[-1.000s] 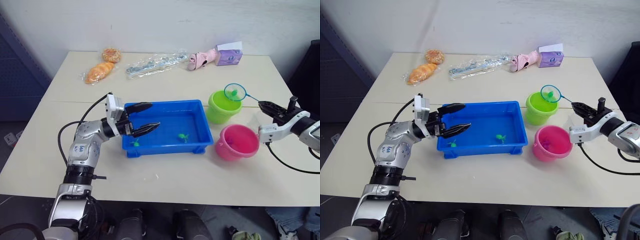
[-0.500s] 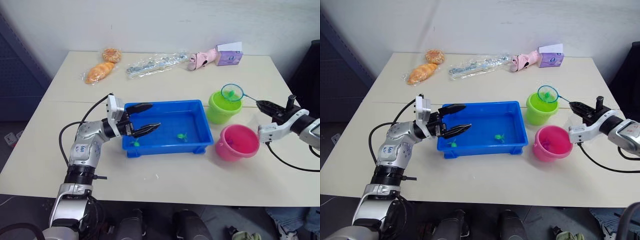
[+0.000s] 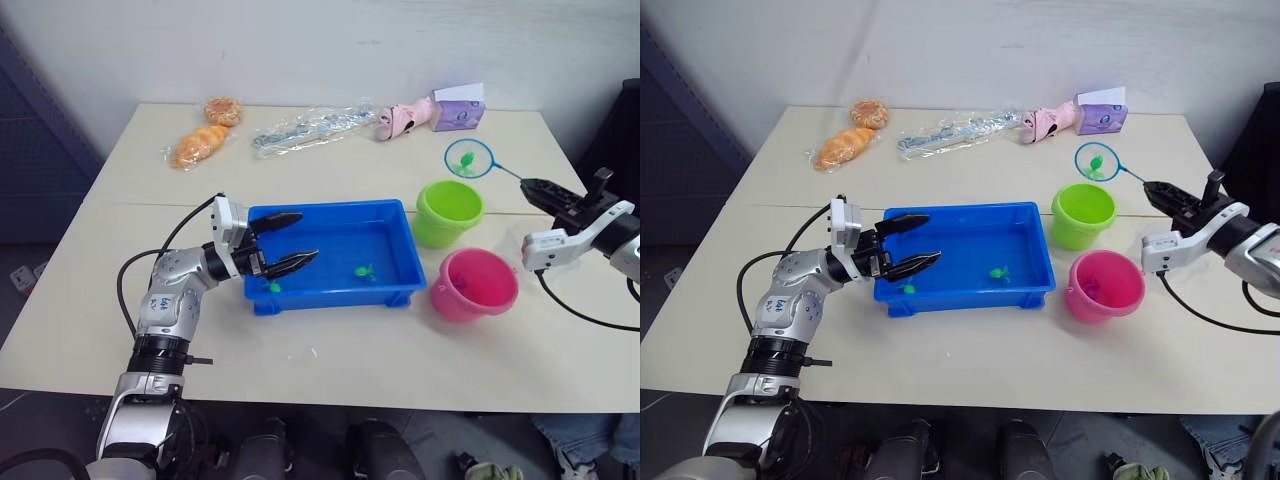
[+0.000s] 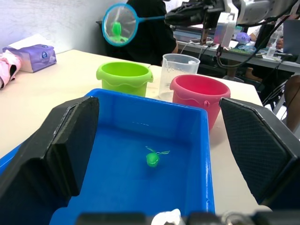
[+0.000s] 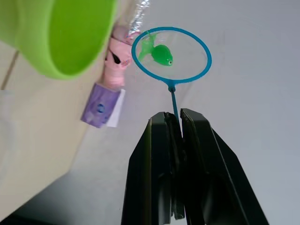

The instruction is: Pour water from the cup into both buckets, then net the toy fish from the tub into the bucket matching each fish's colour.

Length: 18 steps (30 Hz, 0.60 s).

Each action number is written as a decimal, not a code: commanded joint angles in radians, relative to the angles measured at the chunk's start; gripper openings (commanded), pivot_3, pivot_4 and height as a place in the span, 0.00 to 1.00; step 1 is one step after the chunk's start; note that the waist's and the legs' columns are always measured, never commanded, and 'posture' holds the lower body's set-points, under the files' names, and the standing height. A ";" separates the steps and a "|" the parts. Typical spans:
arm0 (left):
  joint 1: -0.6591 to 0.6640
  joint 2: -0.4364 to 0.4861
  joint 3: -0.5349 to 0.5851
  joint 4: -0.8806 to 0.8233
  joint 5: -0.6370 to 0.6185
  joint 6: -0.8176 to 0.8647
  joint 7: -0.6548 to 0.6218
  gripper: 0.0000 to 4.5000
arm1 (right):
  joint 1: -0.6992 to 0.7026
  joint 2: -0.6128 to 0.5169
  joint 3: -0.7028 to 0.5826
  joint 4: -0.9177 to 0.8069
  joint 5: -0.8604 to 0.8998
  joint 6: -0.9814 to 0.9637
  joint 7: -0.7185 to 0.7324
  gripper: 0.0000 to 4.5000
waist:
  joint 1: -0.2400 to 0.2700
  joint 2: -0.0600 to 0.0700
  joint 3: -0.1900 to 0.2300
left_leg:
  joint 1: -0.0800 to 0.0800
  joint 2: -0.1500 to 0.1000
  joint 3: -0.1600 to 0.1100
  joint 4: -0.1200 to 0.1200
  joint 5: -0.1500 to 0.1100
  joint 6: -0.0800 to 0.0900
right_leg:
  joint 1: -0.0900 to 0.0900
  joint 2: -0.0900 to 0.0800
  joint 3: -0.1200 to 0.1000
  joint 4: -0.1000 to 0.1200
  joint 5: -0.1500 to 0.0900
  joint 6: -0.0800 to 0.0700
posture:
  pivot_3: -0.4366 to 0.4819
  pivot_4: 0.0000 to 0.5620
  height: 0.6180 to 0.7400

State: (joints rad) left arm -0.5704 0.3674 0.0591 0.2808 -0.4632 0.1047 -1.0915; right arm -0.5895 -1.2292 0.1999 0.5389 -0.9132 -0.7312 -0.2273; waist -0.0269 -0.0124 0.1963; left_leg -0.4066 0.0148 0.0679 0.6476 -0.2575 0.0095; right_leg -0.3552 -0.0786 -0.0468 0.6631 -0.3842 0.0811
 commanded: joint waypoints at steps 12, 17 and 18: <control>-0.016 -0.005 0.004 -0.021 -0.002 -0.022 0.006 0.98 | -0.067 -0.020 0.053 0.005 -0.074 -0.007 -0.027 0.00 | -0.004 0.005 0.001 | 0.000 0.000 0.001 0.000 0.000 0.000 | -0.001 0.000 0.001 0.001 0.000 0.000 | 0.48 0.27 1.00; -0.006 -0.004 0.004 -0.028 0.002 -0.025 0.010 0.98 | -0.119 -0.030 0.027 -0.034 -0.031 -0.016 0.013 0.00 | -0.003 0.005 0.001 | 0.000 0.001 0.003 0.000 0.001 0.000 | -0.003 0.001 0.003 0.003 0.000 0.000 | 0.48 0.27 1.00; -0.004 -0.005 0.003 -0.030 0.003 -0.026 0.011 0.98 | -0.115 -0.029 0.026 -0.034 -0.033 -0.014 0.011 0.00 | -0.002 0.005 0.001 | 0.000 0.001 0.003 0.000 0.001 0.000 | -0.003 0.001 0.002 0.003 0.000 0.000 | 0.48 0.27 1.00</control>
State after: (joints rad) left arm -0.5746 0.3606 0.0583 0.2816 -0.4623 0.0948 -1.0831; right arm -0.7113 -1.2408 0.2487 0.5118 -0.9648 -0.7441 -0.2216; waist -0.0286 -0.0074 0.1971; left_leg -0.4062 0.0156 0.0703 0.6473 -0.2569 0.0091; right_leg -0.3579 -0.0776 -0.0447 0.6660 -0.3842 0.0811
